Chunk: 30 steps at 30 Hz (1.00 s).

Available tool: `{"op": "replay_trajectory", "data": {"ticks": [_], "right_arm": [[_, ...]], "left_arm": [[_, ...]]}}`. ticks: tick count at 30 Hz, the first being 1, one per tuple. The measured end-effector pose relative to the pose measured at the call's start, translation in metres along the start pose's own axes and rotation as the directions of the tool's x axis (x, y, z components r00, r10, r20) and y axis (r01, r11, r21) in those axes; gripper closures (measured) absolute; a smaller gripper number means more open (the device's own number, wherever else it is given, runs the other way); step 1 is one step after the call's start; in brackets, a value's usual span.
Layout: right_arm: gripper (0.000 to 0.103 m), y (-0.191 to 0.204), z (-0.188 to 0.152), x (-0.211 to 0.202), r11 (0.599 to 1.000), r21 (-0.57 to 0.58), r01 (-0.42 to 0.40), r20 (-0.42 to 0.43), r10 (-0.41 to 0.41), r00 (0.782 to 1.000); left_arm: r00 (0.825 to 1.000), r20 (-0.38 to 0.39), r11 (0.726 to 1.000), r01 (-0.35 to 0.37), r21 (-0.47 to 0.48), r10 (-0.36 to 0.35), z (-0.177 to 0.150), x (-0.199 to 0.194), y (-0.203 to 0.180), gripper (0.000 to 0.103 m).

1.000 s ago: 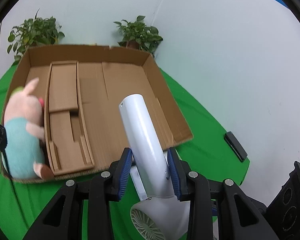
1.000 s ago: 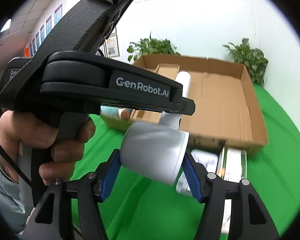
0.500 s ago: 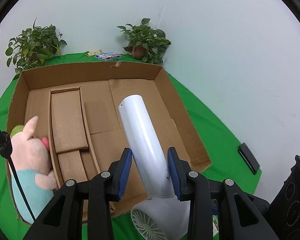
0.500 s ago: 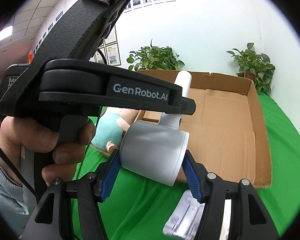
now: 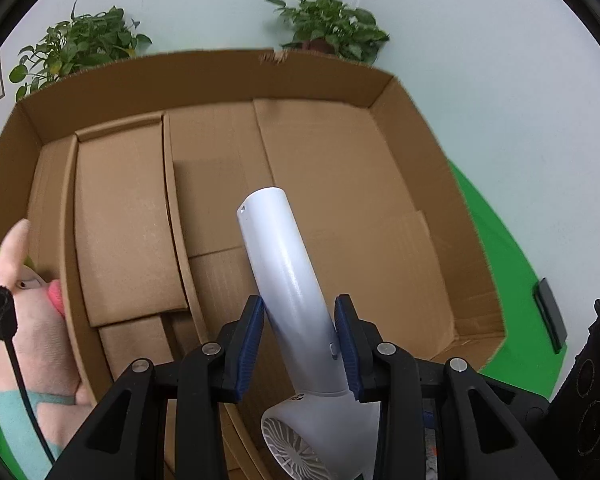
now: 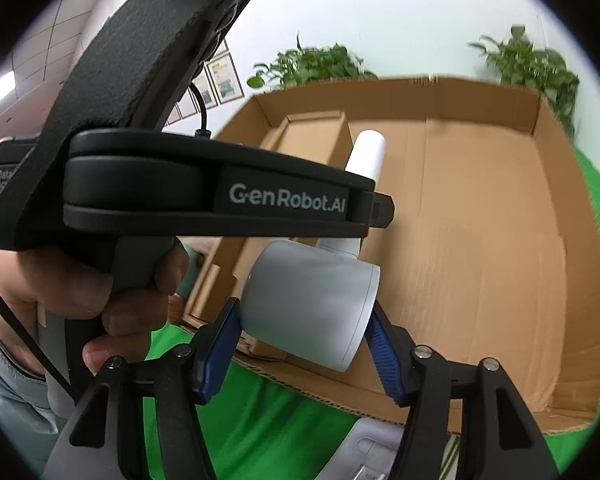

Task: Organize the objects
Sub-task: 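Lift the hair dryer with the right gripper and lower it into the large box, then open the right gripper and withdraw it from the hair dryer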

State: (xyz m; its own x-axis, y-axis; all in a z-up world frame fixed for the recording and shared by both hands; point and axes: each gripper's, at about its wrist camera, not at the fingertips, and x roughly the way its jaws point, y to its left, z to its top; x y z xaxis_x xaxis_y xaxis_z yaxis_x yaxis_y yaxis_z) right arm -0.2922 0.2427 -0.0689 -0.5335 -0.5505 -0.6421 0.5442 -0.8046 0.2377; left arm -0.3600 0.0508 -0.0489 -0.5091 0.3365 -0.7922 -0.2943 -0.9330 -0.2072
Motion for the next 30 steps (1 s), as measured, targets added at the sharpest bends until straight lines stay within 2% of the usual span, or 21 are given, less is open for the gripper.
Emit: {"op": "replay_trajectory", "data": {"ticks": [4, 7, 11, 19, 22, 26, 30], "right_arm": [[0.042, -0.01, -0.006, 0.013, 0.999, 0.038, -0.018, -0.044, 0.02, 0.999], [0.043, -0.014, -0.01, 0.021, 0.999, 0.04, -0.016, -0.068, 0.018, 0.998], [0.043, -0.024, -0.014, 0.032, 0.997, 0.07, -0.014, -0.1, 0.021, 0.995], [0.043, -0.01, -0.015, 0.035, 0.999, 0.045, -0.029, -0.112, 0.034, 0.993], [0.043, -0.015, -0.019, 0.04, 0.997, 0.07, -0.03, -0.146, 0.04, 0.988], [0.043, -0.01, -0.022, 0.028, 0.998, 0.057, -0.037, -0.121, 0.043, 0.992], [0.043, -0.015, -0.022, 0.006, 0.993, 0.094, -0.076, -0.066, 0.082, 0.994]], "left_arm": [[0.999, -0.036, 0.999, -0.038, 0.013, 0.038, -0.002, 0.022, 0.001, 0.069], [0.998, -0.048, 0.999, -0.036, 0.005, 0.036, -0.007, 0.024, 0.0, 0.07], [0.997, 0.005, 0.997, -0.078, 0.004, 0.078, -0.003, 0.008, 0.002, 0.069], [0.999, 0.043, 0.999, -0.02, -0.031, 0.021, -0.009, -0.021, 0.023, 0.069], [0.997, 0.068, 0.999, -0.026, -0.026, 0.028, -0.012, -0.037, 0.025, 0.069], [0.995, 0.095, 1.0, -0.017, -0.012, 0.018, -0.016, -0.05, 0.024, 0.069], [0.994, 0.108, 0.999, -0.035, 0.0, 0.035, -0.029, -0.065, 0.029, 0.069]]}}
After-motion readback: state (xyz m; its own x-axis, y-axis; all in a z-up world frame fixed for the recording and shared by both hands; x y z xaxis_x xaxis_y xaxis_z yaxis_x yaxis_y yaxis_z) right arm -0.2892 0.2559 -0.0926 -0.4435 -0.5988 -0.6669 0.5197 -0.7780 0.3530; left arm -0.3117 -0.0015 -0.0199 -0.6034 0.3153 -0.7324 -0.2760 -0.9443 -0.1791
